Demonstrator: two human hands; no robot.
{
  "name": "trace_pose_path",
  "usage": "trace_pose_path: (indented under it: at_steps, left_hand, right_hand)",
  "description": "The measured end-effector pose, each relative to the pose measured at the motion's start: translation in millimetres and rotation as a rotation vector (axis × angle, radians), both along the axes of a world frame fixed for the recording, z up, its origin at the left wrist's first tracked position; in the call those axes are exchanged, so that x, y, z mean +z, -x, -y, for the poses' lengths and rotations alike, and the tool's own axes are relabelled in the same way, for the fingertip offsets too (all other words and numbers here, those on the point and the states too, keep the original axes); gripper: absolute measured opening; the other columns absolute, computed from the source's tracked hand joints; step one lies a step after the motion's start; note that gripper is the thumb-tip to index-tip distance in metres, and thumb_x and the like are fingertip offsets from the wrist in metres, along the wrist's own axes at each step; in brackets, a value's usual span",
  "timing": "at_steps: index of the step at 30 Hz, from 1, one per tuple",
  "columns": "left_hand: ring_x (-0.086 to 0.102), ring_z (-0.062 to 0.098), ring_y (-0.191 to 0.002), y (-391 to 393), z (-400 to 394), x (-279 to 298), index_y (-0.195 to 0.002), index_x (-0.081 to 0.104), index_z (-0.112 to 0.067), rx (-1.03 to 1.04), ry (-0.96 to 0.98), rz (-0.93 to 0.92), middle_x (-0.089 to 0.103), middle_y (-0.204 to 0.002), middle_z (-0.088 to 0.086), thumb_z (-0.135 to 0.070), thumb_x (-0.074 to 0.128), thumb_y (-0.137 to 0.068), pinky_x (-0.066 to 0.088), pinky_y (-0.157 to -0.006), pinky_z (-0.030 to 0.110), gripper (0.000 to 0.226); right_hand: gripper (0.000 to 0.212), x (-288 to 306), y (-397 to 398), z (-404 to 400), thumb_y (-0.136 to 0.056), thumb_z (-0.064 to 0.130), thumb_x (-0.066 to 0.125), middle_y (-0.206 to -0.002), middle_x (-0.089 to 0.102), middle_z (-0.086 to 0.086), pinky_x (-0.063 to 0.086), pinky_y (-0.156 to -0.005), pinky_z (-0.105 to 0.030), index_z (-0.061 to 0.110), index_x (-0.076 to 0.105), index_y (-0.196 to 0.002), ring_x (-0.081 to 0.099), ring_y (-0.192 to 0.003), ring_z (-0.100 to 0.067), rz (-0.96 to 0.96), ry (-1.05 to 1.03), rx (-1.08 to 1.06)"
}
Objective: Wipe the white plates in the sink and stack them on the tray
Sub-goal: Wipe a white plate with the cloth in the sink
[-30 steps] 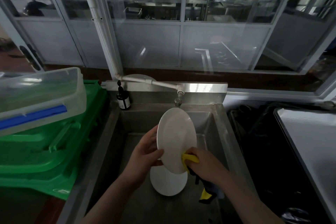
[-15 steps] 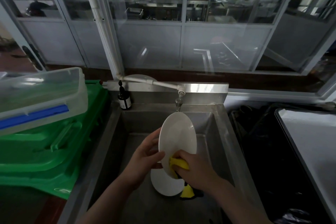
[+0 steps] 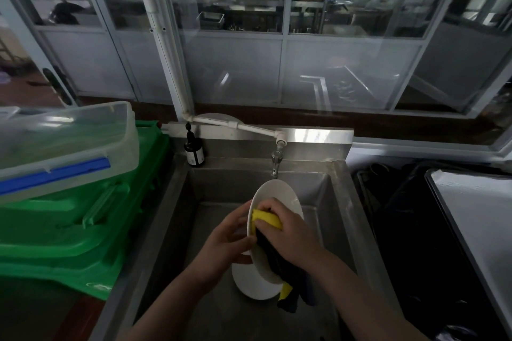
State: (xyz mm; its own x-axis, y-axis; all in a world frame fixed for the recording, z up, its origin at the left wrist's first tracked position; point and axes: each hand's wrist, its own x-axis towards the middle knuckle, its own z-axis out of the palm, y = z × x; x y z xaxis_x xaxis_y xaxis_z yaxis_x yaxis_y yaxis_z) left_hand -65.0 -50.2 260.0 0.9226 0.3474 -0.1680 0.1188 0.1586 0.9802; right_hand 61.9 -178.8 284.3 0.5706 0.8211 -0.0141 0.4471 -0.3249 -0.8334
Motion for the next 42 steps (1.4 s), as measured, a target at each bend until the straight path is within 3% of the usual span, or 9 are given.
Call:
trace_pose_path:
  at_steps: [5,10,14,18,23,28,32,42]
  left_hand:
    - [0.066,0.023,-0.114,0,-1,0,-0.142,0.046,-0.043,0.006,0.009,0.004,0.065,-0.126,-0.006,-0.013,0.064,-0.085,0.059,-0.086,0.05,0.067]
    - [0.067,0.024,-0.114,-3,1,-1,-0.139,0.051,-0.047,0.086,0.041,0.038,0.065,-0.128,-0.006,-0.003,0.061,-0.094,0.059,-0.085,0.052,0.063]
    - [0.067,0.025,-0.113,-6,2,3,-0.141,0.049,-0.042,0.141,0.093,0.061,0.068,-0.123,-0.007,-0.001,0.059,-0.093,0.057,-0.086,0.058,0.064]
    - [0.067,0.028,-0.114,-6,4,4,-0.142,0.048,-0.04,0.164,0.144,0.079,0.067,-0.127,-0.002,-0.001,0.058,-0.093,0.059,-0.084,0.055,0.064]
    - [0.067,0.03,-0.113,-4,5,4,-0.142,0.048,-0.039,0.193,0.189,0.089,0.068,-0.127,0.002,-0.006,0.06,-0.093,0.058,-0.084,0.055,0.061]
    - [0.07,0.032,-0.107,-7,7,3,-0.139,0.049,-0.04,0.25,0.213,0.077,0.07,-0.123,0.004,-0.007,0.061,-0.091,0.06,-0.079,0.052,0.059]
    - [0.071,0.03,-0.103,-10,5,-2,-0.135,0.05,-0.042,0.32,0.231,0.059,0.071,-0.117,-0.001,-0.001,0.054,-0.096,0.061,-0.076,0.051,0.057]
    - [0.071,0.031,-0.104,-14,-1,-5,-0.141,0.048,-0.039,0.424,0.262,0.052,0.066,-0.127,0.003,0.0,0.051,-0.098,0.058,-0.083,0.061,0.058]
  right_hand:
    - [0.013,3,-3,0,-0.099,0.039,0.052,-0.106,0.058,0.021,0.04,-0.072,-0.005,0.041,0.057,-0.111,0.053,-0.097,0.011,-0.137,-0.026,0.013]
    - [0.026,5,-2,0,-0.103,0.04,0.042,-0.095,0.061,0.027,0.038,-0.064,-0.001,0.034,0.068,-0.106,0.053,-0.085,0.021,-0.35,-0.015,-0.056]
    - [0.018,5,-1,2,-0.102,0.033,0.049,-0.097,0.062,0.024,0.038,-0.065,0.003,0.034,0.067,-0.104,0.053,-0.084,0.024,-0.355,-0.023,-0.025]
    - [0.015,2,0,4,-0.101,0.031,0.053,-0.1,0.064,0.02,0.042,-0.072,-0.002,0.034,0.067,-0.104,0.056,-0.091,0.014,-0.347,-0.032,0.014]
    - [0.004,-2,2,4,-0.095,0.03,0.062,-0.095,0.063,0.012,0.05,-0.072,-0.015,0.034,0.064,-0.095,0.06,-0.089,-0.002,-0.306,-0.004,0.093]
    - [0.01,-6,5,5,-0.086,0.037,0.068,-0.096,0.061,0.011,0.05,-0.079,-0.028,0.037,0.06,-0.09,0.058,-0.091,-0.006,-0.149,0.048,0.138]
    - [0.014,-13,5,8,-0.085,0.042,0.068,-0.098,0.058,0.014,0.046,-0.075,-0.024,0.039,0.056,-0.092,0.055,-0.092,-0.004,-0.006,0.102,0.171]
    - [0.018,-32,-4,28,-0.084,0.042,0.065,-0.104,0.053,0.011,0.049,-0.081,-0.034,0.038,0.054,-0.099,0.053,-0.094,-0.012,0.189,0.242,0.123]
